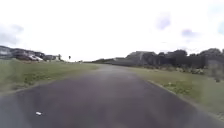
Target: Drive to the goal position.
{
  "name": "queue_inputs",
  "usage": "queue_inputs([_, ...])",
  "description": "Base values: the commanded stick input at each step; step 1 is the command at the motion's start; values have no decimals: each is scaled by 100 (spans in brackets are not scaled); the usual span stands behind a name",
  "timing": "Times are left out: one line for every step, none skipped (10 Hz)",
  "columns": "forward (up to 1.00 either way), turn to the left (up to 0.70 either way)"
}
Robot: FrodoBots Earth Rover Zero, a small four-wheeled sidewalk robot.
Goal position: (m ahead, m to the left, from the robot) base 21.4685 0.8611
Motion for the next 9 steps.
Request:
queue_inputs([70,0])
queue_inputs([70,0])
queue_inputs([70,0])
queue_inputs([70,0])
queue_inputs([70,0])
queue_inputs([70,0])
queue_inputs([70,0])
queue_inputs([70,0])
queue_inputs([70,0])
